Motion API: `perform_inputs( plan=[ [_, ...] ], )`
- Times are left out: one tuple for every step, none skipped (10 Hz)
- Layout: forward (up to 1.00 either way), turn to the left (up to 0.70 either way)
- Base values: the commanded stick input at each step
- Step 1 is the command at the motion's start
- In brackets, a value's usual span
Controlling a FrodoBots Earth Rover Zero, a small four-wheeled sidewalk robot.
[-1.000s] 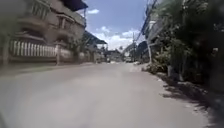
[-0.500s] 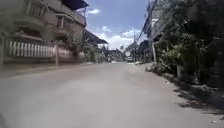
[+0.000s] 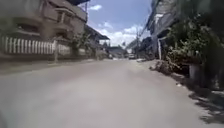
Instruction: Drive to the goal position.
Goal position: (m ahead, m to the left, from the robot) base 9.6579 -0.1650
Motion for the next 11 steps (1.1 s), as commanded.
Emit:
perform_inputs(
  plan=[
    [0.85, -0.34],
    [0.85, -0.16],
    [0.85, 0.0],
    [0.85, 0.0],
    [0.85, 0.0],
    [0.85, 0.0],
    [0.85, 0.0],
    [0.85, 0.0],
    [0.85, 0.0],
    [0.85, 0.0],
    [0.85, 0.0]
  ],
)
